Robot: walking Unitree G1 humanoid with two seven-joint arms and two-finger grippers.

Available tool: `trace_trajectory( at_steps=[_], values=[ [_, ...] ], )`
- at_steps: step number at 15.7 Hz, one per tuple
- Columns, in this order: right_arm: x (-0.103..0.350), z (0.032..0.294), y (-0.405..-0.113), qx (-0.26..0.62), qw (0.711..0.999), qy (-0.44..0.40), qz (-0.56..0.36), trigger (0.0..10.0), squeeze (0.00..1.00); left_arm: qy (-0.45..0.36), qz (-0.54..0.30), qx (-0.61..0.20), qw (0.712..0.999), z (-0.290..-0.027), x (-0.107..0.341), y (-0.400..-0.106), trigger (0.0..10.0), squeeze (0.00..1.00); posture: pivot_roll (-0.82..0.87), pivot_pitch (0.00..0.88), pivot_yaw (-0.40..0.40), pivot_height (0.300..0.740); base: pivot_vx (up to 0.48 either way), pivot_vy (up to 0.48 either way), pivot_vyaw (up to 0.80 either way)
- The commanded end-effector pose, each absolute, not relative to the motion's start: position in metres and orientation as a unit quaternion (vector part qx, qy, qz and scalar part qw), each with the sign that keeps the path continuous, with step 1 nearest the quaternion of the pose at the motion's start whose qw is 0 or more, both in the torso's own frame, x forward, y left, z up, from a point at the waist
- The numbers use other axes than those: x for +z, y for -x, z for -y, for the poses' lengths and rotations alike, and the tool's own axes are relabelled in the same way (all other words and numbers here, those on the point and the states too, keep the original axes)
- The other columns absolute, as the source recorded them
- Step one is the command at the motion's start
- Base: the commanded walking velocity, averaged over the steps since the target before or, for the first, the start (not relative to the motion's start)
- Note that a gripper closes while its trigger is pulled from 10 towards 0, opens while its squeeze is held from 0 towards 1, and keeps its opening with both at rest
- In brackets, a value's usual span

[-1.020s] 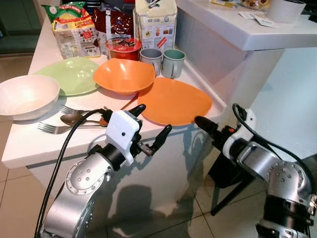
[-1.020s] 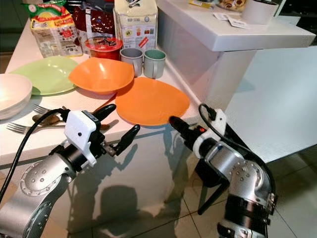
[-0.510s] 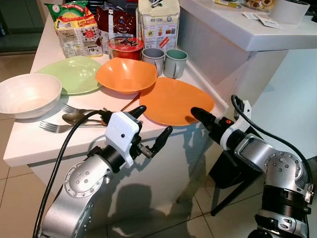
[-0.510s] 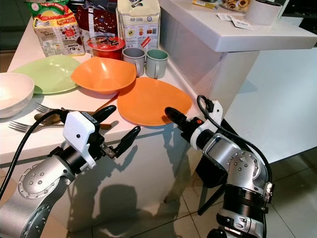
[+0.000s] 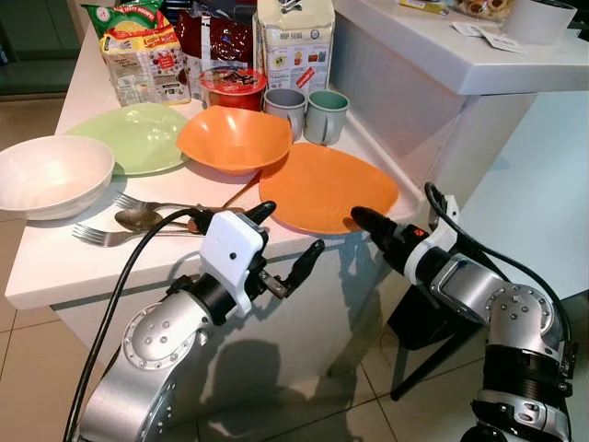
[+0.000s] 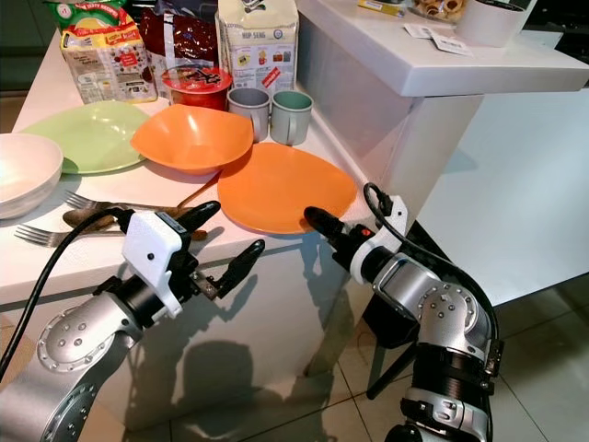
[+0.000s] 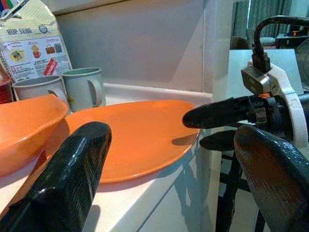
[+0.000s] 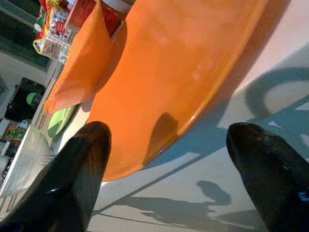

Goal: Setting the table

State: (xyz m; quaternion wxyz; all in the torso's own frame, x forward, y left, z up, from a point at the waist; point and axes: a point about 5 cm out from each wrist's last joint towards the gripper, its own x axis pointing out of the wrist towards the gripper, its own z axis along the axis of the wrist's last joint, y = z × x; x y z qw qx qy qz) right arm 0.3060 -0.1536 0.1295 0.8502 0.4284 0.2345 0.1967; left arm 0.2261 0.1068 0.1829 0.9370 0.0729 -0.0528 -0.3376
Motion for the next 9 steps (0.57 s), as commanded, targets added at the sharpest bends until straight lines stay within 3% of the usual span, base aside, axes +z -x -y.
trace_trajectory(
  at_steps=[1, 9],
  values=[
    [0.1325, 0.1576, -0.3076, 0.195, 0.854, -0.426, -0.226, 0.0, 0.0, -0.074, 0.055, -0.343, 0.935, -0.1045, 0.1854, -0.2241, 10.0, 0.0, 0.0, 0.0, -0.102, 0.74, 0.0, 0.0, 0.0],
    [0.1318, 0.1586, -0.3108, 0.2, 0.842, -0.45, -0.222, 0.0, 0.0, -0.075, 0.052, -0.347, 0.933, -0.1027, 0.1844, -0.2243, 10.0, 0.0, 0.0, 0.0, -0.098, 0.74, 0.0, 0.0, 0.0]
  ],
)
